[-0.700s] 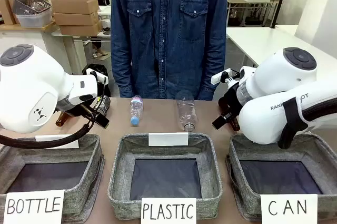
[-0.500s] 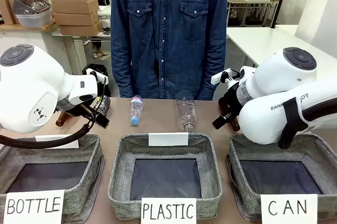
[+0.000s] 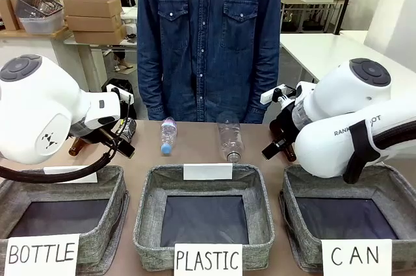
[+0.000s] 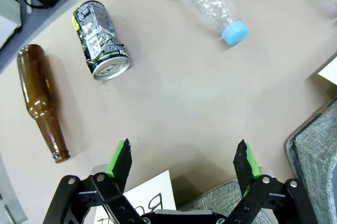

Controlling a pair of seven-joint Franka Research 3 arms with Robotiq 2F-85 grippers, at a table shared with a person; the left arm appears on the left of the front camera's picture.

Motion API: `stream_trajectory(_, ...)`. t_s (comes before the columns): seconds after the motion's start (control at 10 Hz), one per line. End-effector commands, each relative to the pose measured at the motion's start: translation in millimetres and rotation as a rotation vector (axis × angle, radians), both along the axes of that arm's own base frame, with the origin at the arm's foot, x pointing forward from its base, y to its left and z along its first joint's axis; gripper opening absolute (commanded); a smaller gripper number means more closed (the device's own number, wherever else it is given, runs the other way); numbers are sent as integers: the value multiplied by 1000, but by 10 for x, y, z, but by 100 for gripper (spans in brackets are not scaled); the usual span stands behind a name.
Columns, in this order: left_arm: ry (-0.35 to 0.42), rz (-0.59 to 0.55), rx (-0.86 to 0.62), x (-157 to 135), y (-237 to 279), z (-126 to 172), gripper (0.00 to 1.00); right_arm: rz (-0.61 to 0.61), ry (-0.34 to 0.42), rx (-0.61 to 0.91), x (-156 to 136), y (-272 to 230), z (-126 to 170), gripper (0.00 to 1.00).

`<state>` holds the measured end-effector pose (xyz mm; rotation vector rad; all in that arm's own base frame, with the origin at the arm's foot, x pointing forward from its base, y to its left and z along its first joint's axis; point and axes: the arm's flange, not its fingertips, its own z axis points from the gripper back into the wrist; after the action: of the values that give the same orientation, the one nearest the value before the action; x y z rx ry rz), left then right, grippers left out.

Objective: Sort the can waste into the basket.
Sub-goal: Pick up the can waste from the table and place it in the right Fabric basket.

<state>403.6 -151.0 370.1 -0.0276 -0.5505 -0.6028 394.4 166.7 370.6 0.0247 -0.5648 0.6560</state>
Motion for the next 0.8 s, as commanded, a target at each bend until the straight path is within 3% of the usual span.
stream_trajectory(0.0, 0, 0, 0, 0, -1, 1, 100, 0, 0, 0, 0, 0, 1, 100)
stream_trajectory(0.2, 0, 0, 0, 0, -1, 1, 100, 0, 0, 0, 0, 0, 0, 100)
stream_trajectory(0.3, 0, 0, 0, 0, 0, 0, 100, 2, -4, -52, -68, -38, 171, 100)
stream_trajectory(0.4, 114, -19, -4, -174, 67, 345, 100, 74, 32, 20, -263, -173, 496, 100)
stream_trajectory(0.5, 80, -35, 4, -533, 199, 790, 100, 104, -52, 37, -547, -378, 849, 100)
stream_trajectory(0.6, -9, -76, 7, -976, 304, 1172, 100, 127, -213, 16, -871, -592, 1152, 100)
stream_trajectory(0.7, -95, -150, -20, -1223, 282, 1309, 100, 147, -266, 23, -1040, -650, 1258, 100)
